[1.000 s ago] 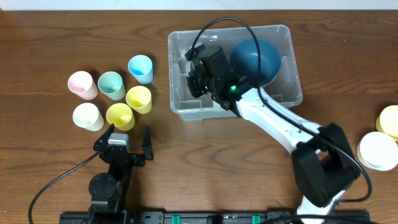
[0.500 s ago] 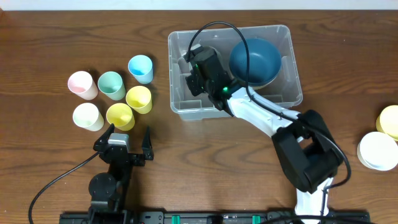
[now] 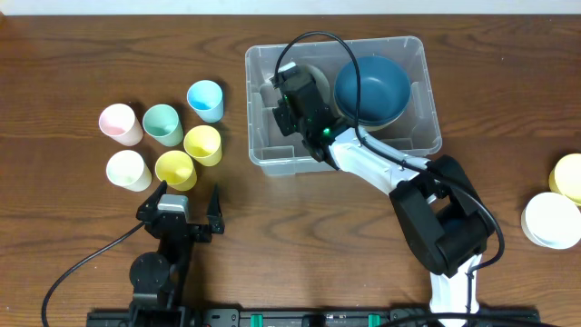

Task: Pack container
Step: 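Carry the white bowl into the bin beside the teal stack, then release the white bowl and withdraw the right gripper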

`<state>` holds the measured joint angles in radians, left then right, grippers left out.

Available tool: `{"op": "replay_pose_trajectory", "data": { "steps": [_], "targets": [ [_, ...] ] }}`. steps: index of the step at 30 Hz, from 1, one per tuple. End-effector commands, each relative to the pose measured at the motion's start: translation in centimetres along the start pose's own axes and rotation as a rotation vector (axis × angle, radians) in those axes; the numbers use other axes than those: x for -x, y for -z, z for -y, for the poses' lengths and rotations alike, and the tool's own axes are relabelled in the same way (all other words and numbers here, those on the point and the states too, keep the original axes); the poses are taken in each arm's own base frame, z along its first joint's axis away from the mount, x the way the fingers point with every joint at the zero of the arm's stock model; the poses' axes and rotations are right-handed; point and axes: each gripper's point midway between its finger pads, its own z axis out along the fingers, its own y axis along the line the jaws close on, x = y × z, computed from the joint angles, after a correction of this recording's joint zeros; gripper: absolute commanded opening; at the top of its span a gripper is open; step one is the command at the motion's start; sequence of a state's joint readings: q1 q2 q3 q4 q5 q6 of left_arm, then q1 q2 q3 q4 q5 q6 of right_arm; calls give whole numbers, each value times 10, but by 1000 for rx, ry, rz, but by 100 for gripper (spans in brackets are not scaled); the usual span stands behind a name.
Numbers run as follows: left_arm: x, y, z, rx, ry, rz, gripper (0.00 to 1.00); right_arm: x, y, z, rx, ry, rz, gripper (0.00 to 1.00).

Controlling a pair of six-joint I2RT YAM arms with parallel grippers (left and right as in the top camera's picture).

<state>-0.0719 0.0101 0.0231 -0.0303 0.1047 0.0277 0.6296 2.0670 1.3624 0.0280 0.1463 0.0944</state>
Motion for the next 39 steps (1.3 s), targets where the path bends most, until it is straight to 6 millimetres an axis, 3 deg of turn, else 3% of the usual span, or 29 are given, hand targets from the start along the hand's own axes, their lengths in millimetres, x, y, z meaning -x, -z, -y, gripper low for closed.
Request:
{"op": "replay_pose_trajectory", "data": {
  "steps": [1, 9, 13, 17, 20, 23, 28, 33, 39],
  "targets": [
    [-16, -1, 0, -4, -10, -45, 98, 5, -2, 6, -26, 1, 13, 23],
    [-16, -1, 0, -4, -10, -45, 98, 8, -1, 6, -26, 1, 23, 34],
    [-16, -1, 0, -4, -10, -45, 98, 32, 14, 2, -19, 14, 30, 38],
    [-16, -1, 0, -5, -10, -45, 98, 75, 59, -4, -7, 35, 28, 41],
    [-16, -1, 0, -4, -10, -45, 98, 104, 106, 3, -13, 16, 22, 47],
    [-16, -1, 0, -4, -10, -45, 98, 115, 146, 29, -68, -55, 15, 54],
    [-16, -1, 0, -4, -10, -45, 98, 104, 210, 103, -245, -217, -31, 63],
    [-16, -1, 0, -5, -10, -45, 98, 51, 254, 182, -416, -424, -189, 66],
    [-16, -1, 0, -5, -10, -45, 98, -15, 277, 251, -581, -610, -357, 66]
  ]
}}
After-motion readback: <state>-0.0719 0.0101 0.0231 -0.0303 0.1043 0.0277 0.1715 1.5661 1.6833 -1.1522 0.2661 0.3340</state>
